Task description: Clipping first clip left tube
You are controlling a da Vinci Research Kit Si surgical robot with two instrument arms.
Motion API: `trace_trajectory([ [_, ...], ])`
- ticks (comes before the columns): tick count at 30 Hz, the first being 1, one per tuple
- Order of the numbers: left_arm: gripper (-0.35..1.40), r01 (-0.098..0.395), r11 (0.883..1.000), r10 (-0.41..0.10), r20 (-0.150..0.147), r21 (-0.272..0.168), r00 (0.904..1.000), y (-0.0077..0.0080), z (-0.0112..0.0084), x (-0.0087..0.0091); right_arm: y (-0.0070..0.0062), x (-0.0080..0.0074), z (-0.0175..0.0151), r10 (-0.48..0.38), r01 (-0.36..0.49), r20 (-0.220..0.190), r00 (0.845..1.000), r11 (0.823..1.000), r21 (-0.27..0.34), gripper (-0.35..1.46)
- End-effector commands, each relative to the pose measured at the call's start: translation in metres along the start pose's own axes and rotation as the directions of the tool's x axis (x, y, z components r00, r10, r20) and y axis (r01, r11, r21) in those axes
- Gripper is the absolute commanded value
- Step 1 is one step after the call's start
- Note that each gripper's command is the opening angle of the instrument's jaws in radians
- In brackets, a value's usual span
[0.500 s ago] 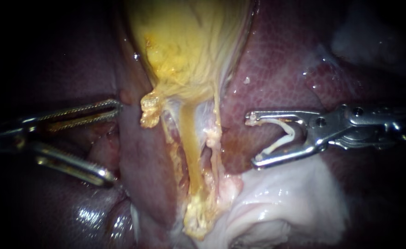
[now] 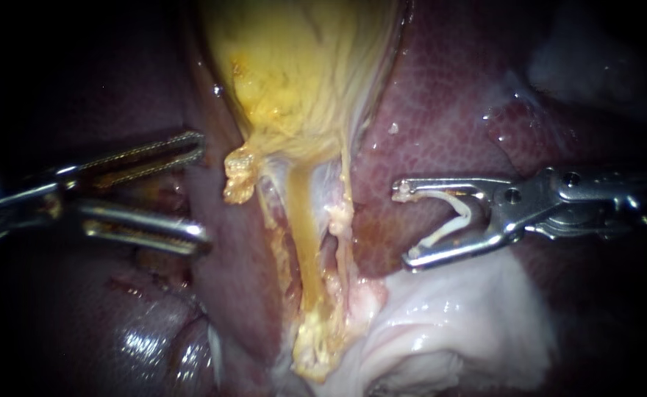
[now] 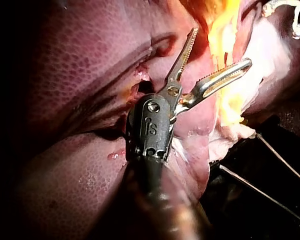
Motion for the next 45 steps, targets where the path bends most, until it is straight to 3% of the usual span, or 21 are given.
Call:
trace_trajectory([
  [1,0.61,0.006,1.0,-0.006,-0.005,-0.004,1.0,0.0,0.0004,0.0001,0.0001,0.0,0.0,0.0,0.0,0.0,1.0,1.0,0.0,0.6],
  [10,0.36,0.035,0.999,-0.035,-0.017,-0.029,0.9993,0.0005,0.0029,0.0013,0.0001,-0.0002,0.0001,-0.001,0.001,0.0,1.0,1.0,-0.001,0.6],
  [14,0.02,0.044,0.998,-0.045,-0.029,-0.035,0.9985,0.0009,0.003,0.0016,0.0001,-0.0002,0.0002,-0.002,0.002,0.0,1.0,1.0,-0.001,0.6],
  [16,-0.25,0.062,0.997,-0.064,-0.032,-0.035,0.9975,0.001,0.0026,0.0015,0.0,-0.0002,0.0002,-0.002,0.002,0.0,1.0,1.0,-0.001,0.6],
  [18,-0.35,0.075,0.996,-0.077,-0.034,-0.037,0.9965,0.001,0.0023,0.0013,0.0,-0.0003,0.0002,-0.003,0.003,0.0,1.0,1.0,-0.001,0.6],
  [22,-0.35,0.124,0.992,-0.125,-0.035,-0.037,0.9915,0.0008,0.0012,0.001,-0.0001,-0.0007,0.0006,-0.007,0.007,-0.001,1.0,1.0,-0.002,0.6],
  [28,-0.35,0.144,0.989,-0.145,-0.045,-0.038,0.9884,0.0002,-0.0002,0.0003,-0.0003,-0.0025,0.0025,-0.022,0.023,-0.005,1.0,1.0,0.014,0.6],
  [34,-0.35,0.152,0.988,-0.154,-0.048,-0.036,0.987,-0.0007,-0.0021,-0.0013,-0.0005,-0.0055,0.0063,-0.001,0.002,-0.021,1.0,0.999,0.04,0.6],
  [39,-0.35,0.161,0.986,-0.163,-0.041,-0.036,0.9858,-0.0018,-0.0037,-0.003,0.0002,-0.0079,0.0088,0.013,-0.011,-0.031,0.999,0.999,0.053,0.6],
  [45,-0.35,0.165,0.986,-0.166,-0.03,-0.034,0.9856,-0.0027,-0.0048,-0.0037,0.0013,-0.011,0.0107,0.032,-0.031,-0.001,1.0,0.998,0.054,0.6],
])
